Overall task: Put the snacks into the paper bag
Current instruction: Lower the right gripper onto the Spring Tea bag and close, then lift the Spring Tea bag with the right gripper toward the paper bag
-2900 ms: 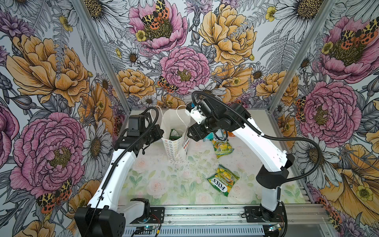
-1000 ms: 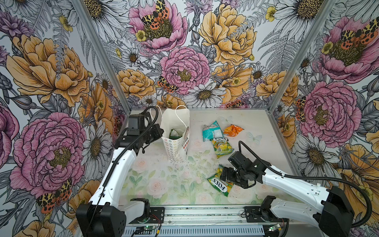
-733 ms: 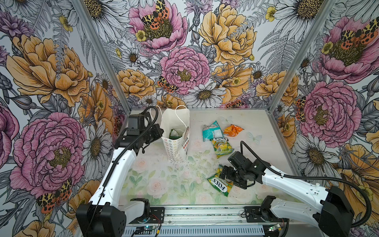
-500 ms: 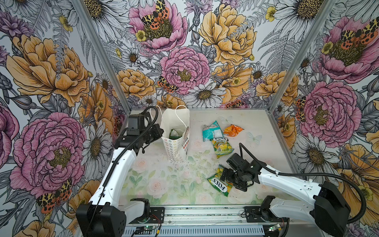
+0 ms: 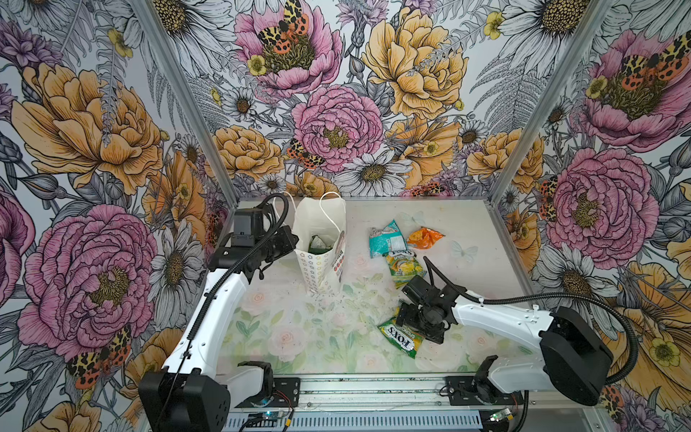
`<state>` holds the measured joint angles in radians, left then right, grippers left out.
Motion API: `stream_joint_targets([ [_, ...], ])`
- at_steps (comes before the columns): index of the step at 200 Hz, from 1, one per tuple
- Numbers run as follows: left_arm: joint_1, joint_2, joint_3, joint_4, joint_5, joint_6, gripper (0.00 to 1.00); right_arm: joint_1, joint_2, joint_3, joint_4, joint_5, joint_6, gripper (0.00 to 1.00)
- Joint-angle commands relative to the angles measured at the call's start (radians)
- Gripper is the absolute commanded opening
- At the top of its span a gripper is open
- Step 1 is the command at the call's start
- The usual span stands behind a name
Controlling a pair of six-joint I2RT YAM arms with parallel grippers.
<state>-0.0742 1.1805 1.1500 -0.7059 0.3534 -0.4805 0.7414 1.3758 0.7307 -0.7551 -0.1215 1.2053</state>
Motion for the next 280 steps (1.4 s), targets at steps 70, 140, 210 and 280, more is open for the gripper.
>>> stream_joint_targets([
  [70,0.009,0.004,-0.017,-0.009,0.003,0.015,0.0,-0.04,0.152,0.132,0.02,0.1,-0.12,0.96],
  [140,0.013,-0.002,-0.018,-0.009,0.004,0.011,0.0,-0.071,0.276,0.284,0.019,0.138,-0.314,0.81],
  [210,0.013,-0.008,-0.025,-0.009,-0.008,-0.004,0.0,-0.115,0.276,0.375,0.012,0.183,-0.518,0.44],
  [280,0.011,-0.016,-0.027,-0.009,-0.013,-0.01,0.0,-0.139,0.291,0.394,0.001,0.107,-0.547,0.62],
])
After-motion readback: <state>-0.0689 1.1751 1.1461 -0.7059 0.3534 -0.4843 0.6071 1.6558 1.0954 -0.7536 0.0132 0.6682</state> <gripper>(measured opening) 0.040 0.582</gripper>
